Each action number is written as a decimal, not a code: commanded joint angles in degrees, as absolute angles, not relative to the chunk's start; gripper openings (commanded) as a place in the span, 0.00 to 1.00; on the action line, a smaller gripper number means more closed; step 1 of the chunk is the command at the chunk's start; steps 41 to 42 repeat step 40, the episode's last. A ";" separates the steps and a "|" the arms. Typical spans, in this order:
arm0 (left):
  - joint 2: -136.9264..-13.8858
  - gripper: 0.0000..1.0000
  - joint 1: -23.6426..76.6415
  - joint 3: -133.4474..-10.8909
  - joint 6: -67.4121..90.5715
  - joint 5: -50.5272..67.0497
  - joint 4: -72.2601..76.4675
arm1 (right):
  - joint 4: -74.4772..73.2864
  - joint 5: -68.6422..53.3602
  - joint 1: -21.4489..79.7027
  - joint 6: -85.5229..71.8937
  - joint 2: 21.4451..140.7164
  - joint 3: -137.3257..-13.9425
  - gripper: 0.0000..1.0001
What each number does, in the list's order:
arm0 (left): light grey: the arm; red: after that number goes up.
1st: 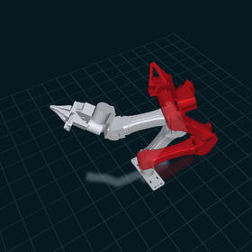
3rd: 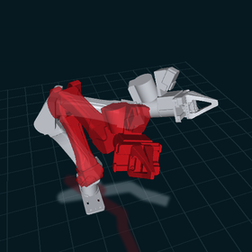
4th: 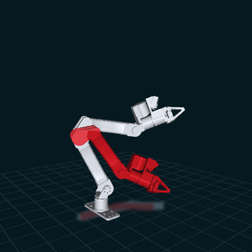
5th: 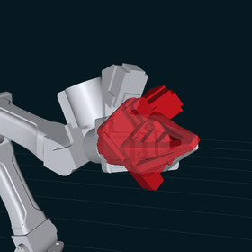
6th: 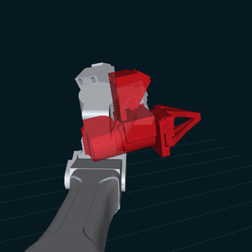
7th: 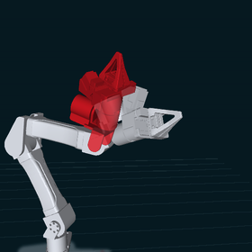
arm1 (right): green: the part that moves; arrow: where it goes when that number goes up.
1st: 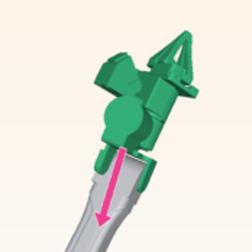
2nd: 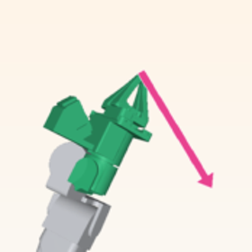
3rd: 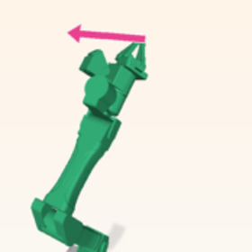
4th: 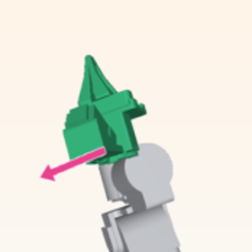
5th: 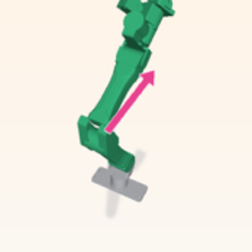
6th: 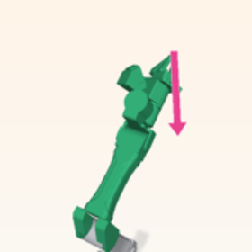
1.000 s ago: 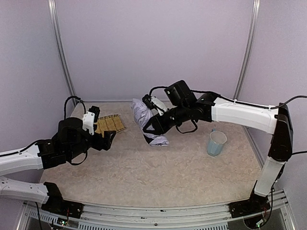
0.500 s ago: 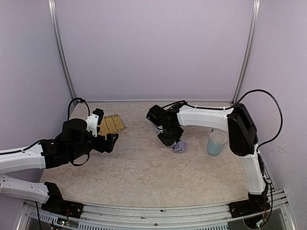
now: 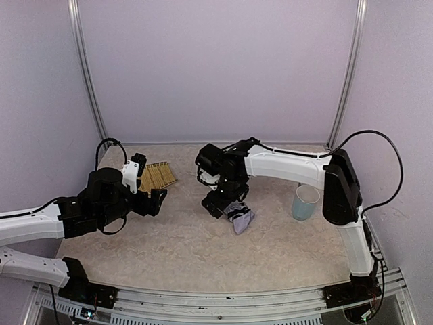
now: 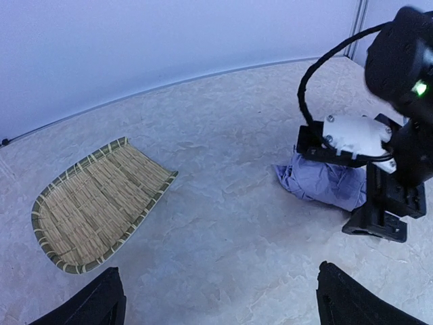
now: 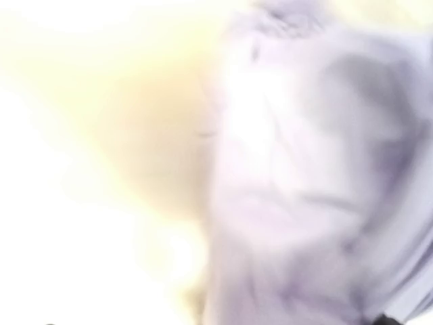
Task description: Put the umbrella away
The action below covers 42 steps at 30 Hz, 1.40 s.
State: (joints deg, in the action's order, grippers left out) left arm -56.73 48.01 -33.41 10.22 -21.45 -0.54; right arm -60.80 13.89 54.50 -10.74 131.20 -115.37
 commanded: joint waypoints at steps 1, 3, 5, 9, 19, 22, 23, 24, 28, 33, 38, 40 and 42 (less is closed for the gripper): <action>-56.69 0.96 48.38 -34.95 9.56 -21.99 -0.89 | -50.51 -6.52 54.88 -5.24 115.51 -112.12 1.00; -56.69 0.96 48.34 -34.98 9.20 -21.90 -0.72 | -47.11 -12.82 52.51 -2.99 109.49 -108.69 1.00; -56.92 0.96 48.34 -34.98 8.80 -21.79 -0.39 | -43.41 -19.09 48.39 -1.37 104.61 -104.78 1.00; -57.89 0.97 48.09 -35.77 7.52 -21.17 0.18 | -35.42 -27.54 35.28 0.18 95.80 -95.74 1.00; -66.22 0.99 32.52 -39.99 8.43 -25.31 8.50 | 0.15 -15.51 -8.18 -12.88 77.43 -62.22 1.00; -69.89 0.99 25.41 -40.17 10.85 -24.58 12.01 | 5.75 -17.63 -13.80 -17.58 76.46 -54.95 1.00; -70.64 0.99 24.00 -39.56 11.53 -27.08 13.61 | 7.46 -17.35 -15.28 -19.38 76.09 -52.48 1.00; -71.12 0.99 22.98 -38.53 11.41 -29.31 16.18 | 9.49 -16.98 -16.36 -20.53 75.73 -49.79 1.00; -73.23 0.99 17.69 -34.27 9.94 -28.90 26.44 | 17.50 -13.81 -17.40 -21.50 74.90 -41.24 1.00; -76.79 0.99 14.71 -31.97 8.10 -32.41 31.22 | 23.44 -8.57 -17.53 -21.62 73.63 -34.03 1.00; -78.09 0.99 13.14 -27.43 8.28 -33.43 37.46 | 27.34 -6.09 -17.66 -19.77 73.64 -29.74 1.00; -78.93 0.99 12.23 -26.74 8.04 -33.24 39.24 | 26.58 -5.79 -17.66 -18.99 74.22 -29.87 1.00; -78.93 0.99 12.23 -26.74 8.04 -33.24 39.24 | 26.58 -5.79 -17.66 -18.99 74.22 -29.87 1.00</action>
